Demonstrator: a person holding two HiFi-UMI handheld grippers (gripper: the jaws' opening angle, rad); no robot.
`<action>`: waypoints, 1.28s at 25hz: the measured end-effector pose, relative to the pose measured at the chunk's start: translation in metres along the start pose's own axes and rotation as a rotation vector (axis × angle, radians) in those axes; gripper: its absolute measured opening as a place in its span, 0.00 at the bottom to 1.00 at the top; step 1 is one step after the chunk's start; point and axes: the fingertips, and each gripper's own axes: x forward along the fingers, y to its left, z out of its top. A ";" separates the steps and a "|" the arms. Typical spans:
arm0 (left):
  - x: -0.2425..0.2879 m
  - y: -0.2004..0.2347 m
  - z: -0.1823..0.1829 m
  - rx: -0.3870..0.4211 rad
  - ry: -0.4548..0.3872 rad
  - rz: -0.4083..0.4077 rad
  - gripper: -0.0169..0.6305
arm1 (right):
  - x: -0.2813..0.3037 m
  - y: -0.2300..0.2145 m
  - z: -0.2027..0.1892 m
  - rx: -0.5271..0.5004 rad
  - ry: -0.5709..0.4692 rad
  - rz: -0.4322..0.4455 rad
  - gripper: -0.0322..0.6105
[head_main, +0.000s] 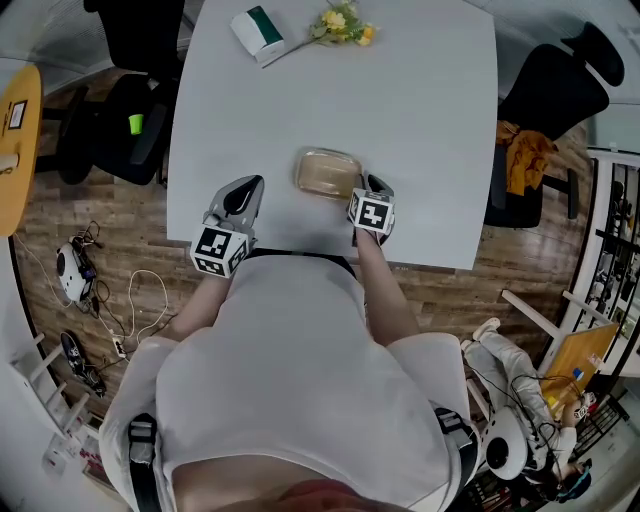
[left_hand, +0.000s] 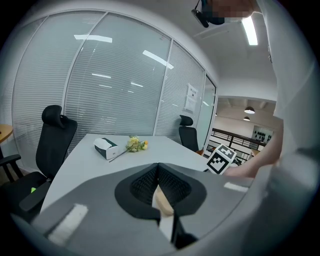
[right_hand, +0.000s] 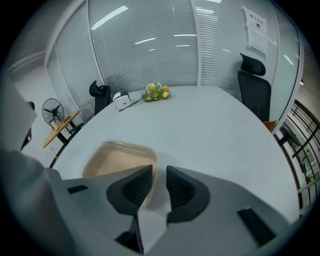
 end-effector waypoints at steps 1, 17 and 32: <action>0.000 0.000 0.000 -0.001 0.001 0.001 0.04 | 0.000 0.001 0.000 0.004 -0.001 0.005 0.20; -0.002 0.003 -0.003 -0.006 -0.003 0.018 0.04 | -0.010 0.007 0.011 -0.017 -0.060 0.040 0.08; -0.008 -0.009 -0.003 0.002 -0.018 0.015 0.04 | -0.031 0.006 0.022 -0.011 -0.124 0.036 0.08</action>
